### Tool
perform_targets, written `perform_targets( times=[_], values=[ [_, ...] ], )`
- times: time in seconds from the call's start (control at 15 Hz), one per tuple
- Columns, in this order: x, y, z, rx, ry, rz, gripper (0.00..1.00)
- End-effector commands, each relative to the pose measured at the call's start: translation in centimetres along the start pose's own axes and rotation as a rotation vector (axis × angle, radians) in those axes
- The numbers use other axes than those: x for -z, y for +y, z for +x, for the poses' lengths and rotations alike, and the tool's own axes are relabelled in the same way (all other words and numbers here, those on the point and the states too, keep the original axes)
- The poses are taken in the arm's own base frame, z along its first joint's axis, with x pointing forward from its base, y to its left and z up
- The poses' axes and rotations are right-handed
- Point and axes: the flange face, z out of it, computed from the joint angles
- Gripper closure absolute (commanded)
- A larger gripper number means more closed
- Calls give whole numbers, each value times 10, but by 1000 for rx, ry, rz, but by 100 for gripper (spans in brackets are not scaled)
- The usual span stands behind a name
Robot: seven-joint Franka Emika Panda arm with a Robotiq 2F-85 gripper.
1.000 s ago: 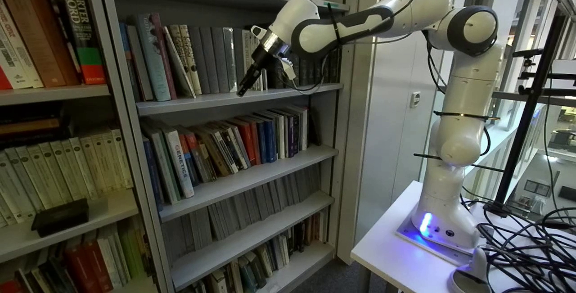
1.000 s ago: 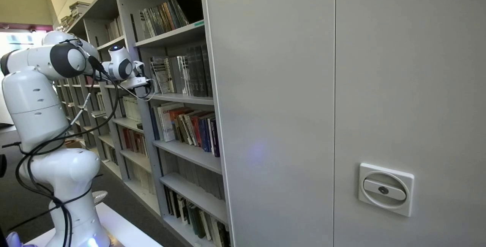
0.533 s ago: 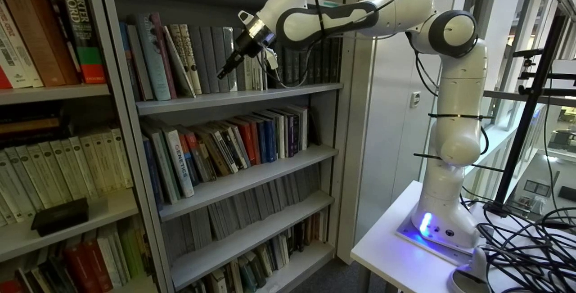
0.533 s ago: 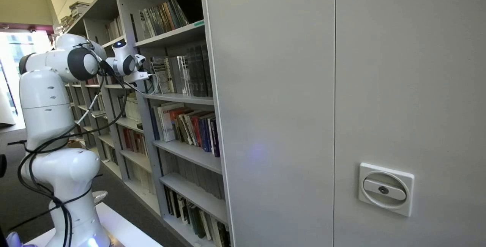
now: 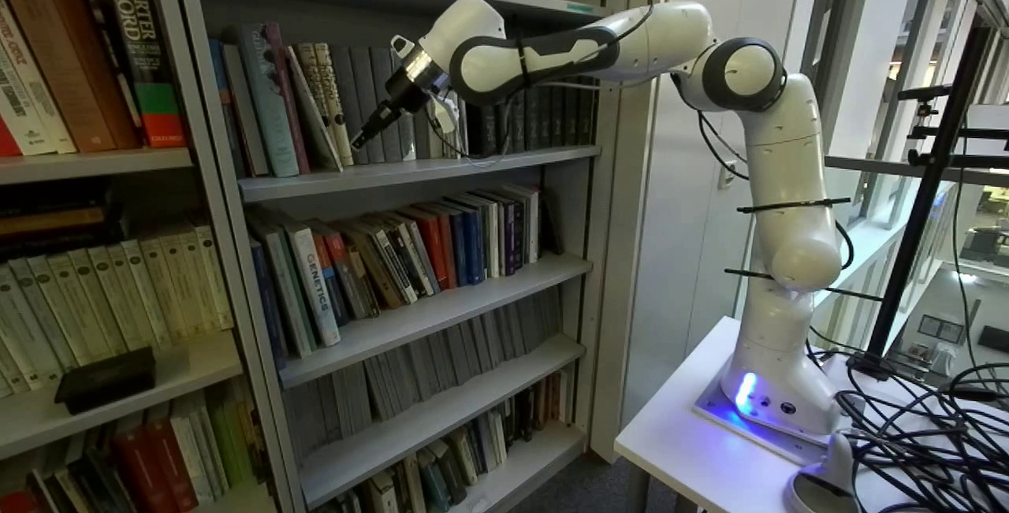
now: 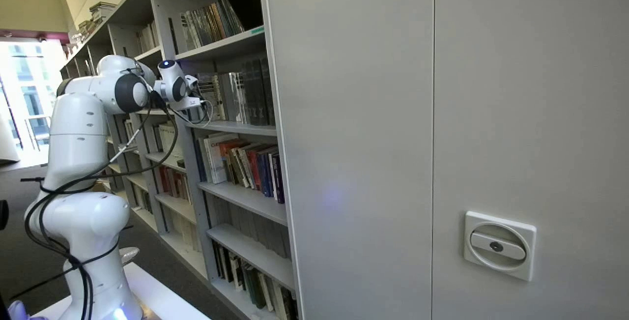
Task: Move the thin white book to the left of the black book
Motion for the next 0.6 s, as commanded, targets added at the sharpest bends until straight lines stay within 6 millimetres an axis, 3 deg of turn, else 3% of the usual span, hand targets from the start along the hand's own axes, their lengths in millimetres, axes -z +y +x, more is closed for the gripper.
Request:
perform_targets(
  times=[0.0, 0.53],
  values=[
    [-19, 11, 18, -58, 24, -1, 0],
    [-50, 16, 26, -145, 28, 6, 0]
  ],
)
